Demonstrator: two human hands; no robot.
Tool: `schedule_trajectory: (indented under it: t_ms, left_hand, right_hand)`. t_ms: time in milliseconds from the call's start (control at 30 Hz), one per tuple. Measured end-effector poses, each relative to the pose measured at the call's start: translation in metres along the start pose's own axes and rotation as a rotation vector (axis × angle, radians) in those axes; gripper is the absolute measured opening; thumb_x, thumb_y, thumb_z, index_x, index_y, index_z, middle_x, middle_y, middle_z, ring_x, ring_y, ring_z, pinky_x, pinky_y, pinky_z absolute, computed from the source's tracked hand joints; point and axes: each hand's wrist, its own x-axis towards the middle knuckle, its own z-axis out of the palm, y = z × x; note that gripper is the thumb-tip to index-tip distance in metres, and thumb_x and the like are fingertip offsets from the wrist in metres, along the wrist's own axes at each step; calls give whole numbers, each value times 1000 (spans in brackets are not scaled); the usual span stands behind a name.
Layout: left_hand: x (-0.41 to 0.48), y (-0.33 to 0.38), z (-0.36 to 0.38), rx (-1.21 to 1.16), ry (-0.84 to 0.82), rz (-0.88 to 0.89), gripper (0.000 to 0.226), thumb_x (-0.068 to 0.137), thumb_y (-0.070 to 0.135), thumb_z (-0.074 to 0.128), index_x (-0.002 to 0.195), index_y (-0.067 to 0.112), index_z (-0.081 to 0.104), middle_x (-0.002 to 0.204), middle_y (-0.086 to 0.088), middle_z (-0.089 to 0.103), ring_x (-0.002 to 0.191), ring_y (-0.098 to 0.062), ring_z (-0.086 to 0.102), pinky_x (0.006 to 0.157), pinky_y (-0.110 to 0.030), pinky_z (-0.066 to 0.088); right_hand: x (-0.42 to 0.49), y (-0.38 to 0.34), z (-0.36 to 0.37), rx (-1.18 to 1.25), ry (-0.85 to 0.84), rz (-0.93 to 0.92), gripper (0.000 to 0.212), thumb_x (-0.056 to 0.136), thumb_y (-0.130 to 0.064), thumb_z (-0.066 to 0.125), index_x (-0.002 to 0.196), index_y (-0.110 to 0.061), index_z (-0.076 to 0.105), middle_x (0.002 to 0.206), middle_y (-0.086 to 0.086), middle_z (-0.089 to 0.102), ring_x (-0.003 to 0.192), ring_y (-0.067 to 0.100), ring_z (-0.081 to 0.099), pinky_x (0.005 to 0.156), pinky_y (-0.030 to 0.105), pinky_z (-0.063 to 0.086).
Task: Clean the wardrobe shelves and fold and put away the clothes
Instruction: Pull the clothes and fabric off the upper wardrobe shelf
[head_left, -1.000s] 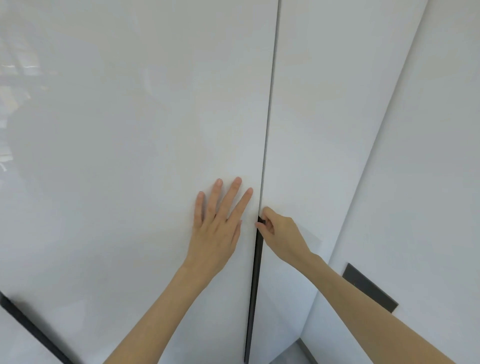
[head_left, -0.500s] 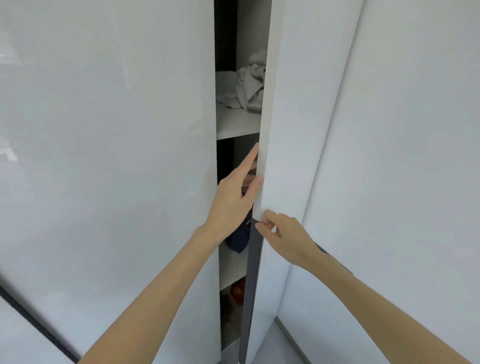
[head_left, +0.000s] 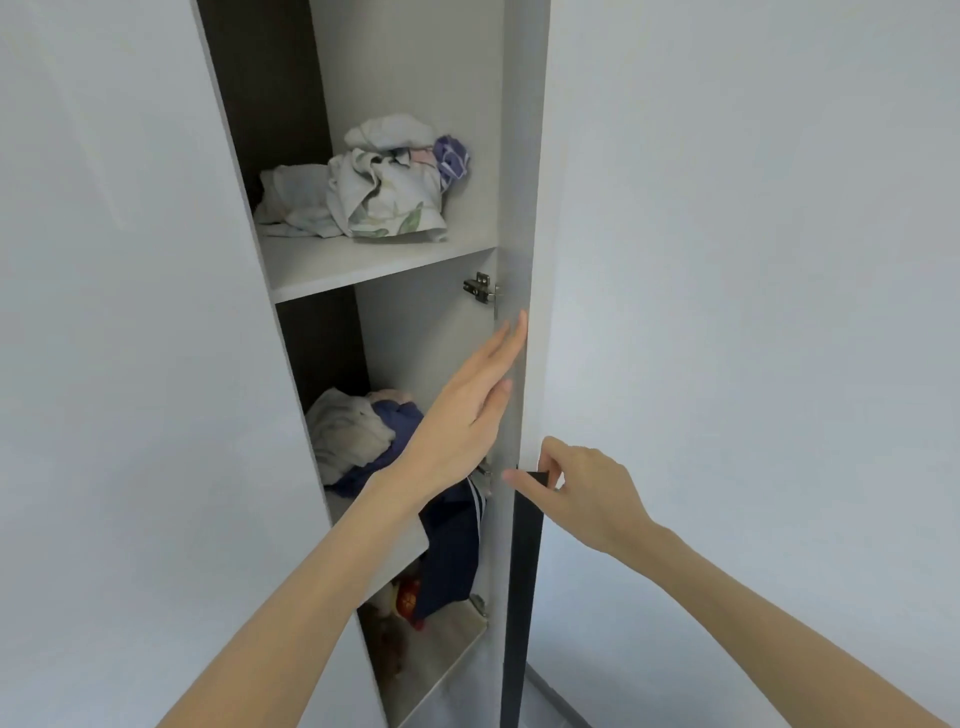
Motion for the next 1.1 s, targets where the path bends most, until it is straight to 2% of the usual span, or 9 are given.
schedule_trajectory:
  t_ms: [67,133,233,367,467,533,767,933,1100]
  left_hand:
    - [11,0,11,89,-40,-8,67,103,7,31,146,51,4,162,8,2,148,-8,4,116,-17,12]
    - [23,1,21,153,-72,22,73,102,6,32,143,57,-1,161,11,-7,149,-10,1,109,-9,16]
    - [42,3,35,226,-117,105,82,101,2,33,141,61,-7,158,17,-17,148,-13,-11,103,-6,18]
    - [74,4,55,399,-158,215,87,96,0,36,144,55,-10,158,17,-19,147,-18,-19,101,-30,40]
    - [97,-2,71,561,-137,245,87,93,3,42,149,46,-8,160,10,-14,148,-20,-12,116,-47,26]
    - [111,-4,82,604,-138,225,88,91,6,45,150,45,-8,160,11,-14,149,-22,-11,117,-49,22]
    - [149,-4,116,726,-179,220,79,93,16,45,153,38,-1,161,7,-13,148,-22,-13,119,-48,13]
    - [163,-6,128,801,-229,202,76,96,21,43,153,35,-6,160,6,-19,147,-23,-18,120,-48,9]
    - [161,-12,128,704,-176,217,74,94,16,44,153,37,4,161,10,-9,149,-20,-3,118,-43,15]
  right_hand:
    - [-3,11,-6,0,54,42,45,88,-64,46,85,-20,37,66,-1,63,54,16,51,57,26,41]
    - [-7,24,-13,-50,97,44,37,90,-58,47,97,-24,31,66,-1,62,56,16,55,55,27,42]
    - [-12,40,-27,-96,222,40,45,87,-50,56,121,-29,35,89,-16,63,68,6,53,58,26,47]
    - [-12,51,-57,54,460,62,63,85,-35,67,137,-31,32,110,-23,53,85,-2,45,68,24,47]
    - [6,63,-85,162,526,119,49,90,-34,63,133,-28,39,106,-14,61,84,5,53,75,27,46]
    - [19,77,-100,167,527,149,38,91,-35,62,123,-24,44,99,-8,65,83,11,57,76,32,49]
    - [41,123,-128,97,466,194,27,97,-28,53,118,-17,39,95,-7,61,72,11,59,66,35,48]
    - [54,140,-141,-1,407,228,26,98,-30,50,115,-15,37,102,1,63,74,22,56,64,37,46]
    - [48,140,-146,-302,446,275,33,96,-42,50,95,-15,32,71,-4,51,64,23,47,55,35,42]
